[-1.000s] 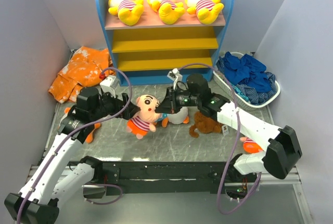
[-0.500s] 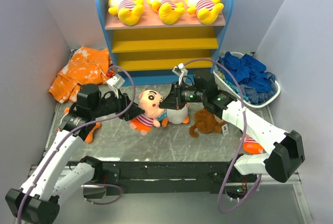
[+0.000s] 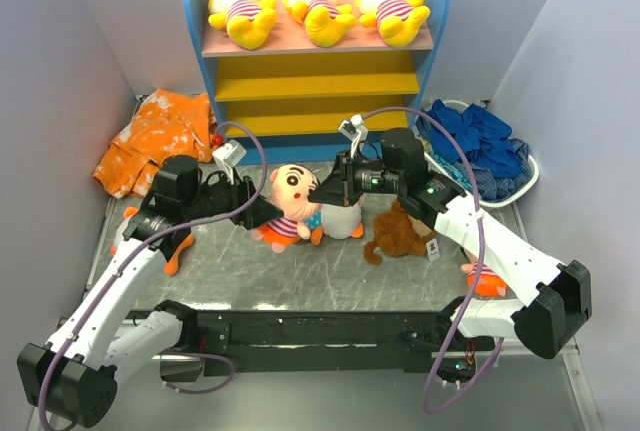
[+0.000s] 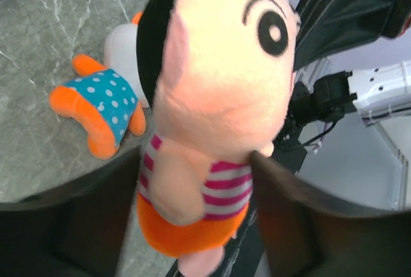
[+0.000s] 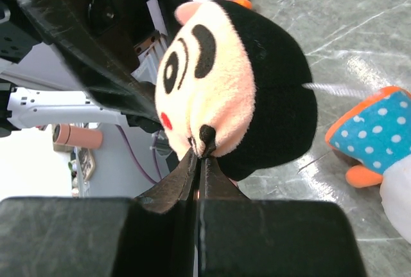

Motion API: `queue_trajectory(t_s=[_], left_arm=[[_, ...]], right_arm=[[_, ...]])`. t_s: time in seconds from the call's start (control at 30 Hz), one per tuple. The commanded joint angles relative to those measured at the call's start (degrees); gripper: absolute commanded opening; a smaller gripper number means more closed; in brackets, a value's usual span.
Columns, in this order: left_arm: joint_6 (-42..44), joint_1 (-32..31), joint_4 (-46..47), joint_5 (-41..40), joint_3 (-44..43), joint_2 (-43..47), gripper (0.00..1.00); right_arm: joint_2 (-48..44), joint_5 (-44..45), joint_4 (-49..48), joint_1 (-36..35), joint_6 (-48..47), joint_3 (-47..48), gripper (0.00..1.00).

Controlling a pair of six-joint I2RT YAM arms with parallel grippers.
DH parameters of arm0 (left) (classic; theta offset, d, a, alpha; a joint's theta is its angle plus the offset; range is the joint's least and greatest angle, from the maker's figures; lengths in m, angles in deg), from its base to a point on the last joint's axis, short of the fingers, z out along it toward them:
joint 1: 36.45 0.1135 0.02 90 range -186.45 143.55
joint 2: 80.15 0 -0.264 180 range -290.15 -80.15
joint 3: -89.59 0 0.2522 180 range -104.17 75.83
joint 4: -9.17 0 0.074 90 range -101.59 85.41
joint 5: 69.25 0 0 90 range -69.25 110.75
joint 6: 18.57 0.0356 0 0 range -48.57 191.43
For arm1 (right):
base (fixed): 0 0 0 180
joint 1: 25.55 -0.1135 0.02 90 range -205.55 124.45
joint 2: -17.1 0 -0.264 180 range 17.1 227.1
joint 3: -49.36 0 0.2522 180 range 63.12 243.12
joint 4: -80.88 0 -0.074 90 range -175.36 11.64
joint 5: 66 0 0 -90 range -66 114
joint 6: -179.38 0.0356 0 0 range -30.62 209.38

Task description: Place and organize the stuffed toys onto the shelf

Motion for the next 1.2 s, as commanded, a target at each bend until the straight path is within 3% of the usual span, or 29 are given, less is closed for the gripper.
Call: queue_trajectory(t_s=[0.0, 0.13, 0.17, 0.27, 0.33, 0.5, 0.57, 0.67, 0.7, 0.83, 0.97, 1.07, 1.17], left_arm=[[0.1, -0.1, 2.7, 2.7, 0.7, -0.6, 0.47], [-6.2, -0.1, 10.1, 6.0, 2.9, -1.5, 0.06], [-10.3, -0.1, 11.7, 6.0, 3.3, -1.7, 0.01], [-19.1, -0.1, 17.8, 3.4, 4.5, -1.7, 0.01], [-23.7, -0.2, 23.4, 0.1, 5.2, -1.5, 0.01], [-36.1, -0.4, 32.7, -7.4, 6.7, -1.5, 0.01], [-38.9, -0.7, 34.7, -9.4, 6.2, -2.6, 0.01], [-42.9, -1.2, 37.0, -10.9, 4.9, -4.9, 0.01], [-43.4, -1.5, 36.9, -10.8, 3.7, -5.4, 0.01], [-40.8, -4.5, 30.1, -14.5, -1.4, -7.8, 0.01], [-41.0, -6.1, 27.3, -17.4, -2.9, -7.3, 0.01], [-42.0, -6.2, 26.7, -18.0, -2.6, -6.5, 0.01], [-43.1, -6.3, 26.4, -16.8, -2.5, -6.4, 0.01]], right_arm=[[-1.8, -1.1, -2.9, 0.6, 1.1, 3.1, 0.0], [-2.2, 2.2, -2.9, 0.7, 3.6, 3.2, 0.13], [-2.6, 5.1, -2.9, 0.6, 4.4, 2.5, 0.29], [-5.6, 11.2, -2.9, 0.7, 8.8, -0.4, 0.61], [-9.6, 18.9, -4.2, 0.7, 16.1, -5.2, 0.69], [-19.7, 26.8, -21.4, 0.4, 37.0, -21.6, 0.68], [-21.0, 29.3, -21.4, -0.7, 36.0, -22.0, 0.64], [-18.1, 29.2, -17.6, -3.6, 22.0, -15.8, 0.62], [-17.1, 29.0, -16.5, -4.9, 10.2, -13.9, 0.61], [-16.3, 40.7, -8.6, -13.5, -14.2, -7.0, 0.6], [-19.6, 39.5, -13.9, -17.3, -34.8, -10.8, 0.58], [-21.0, 34.6, -15.9, -18.9, -44.3, -13.3, 0.57], [-21.1, 33.8, -17.9, -20.8, -57.0, -15.1, 0.61]])
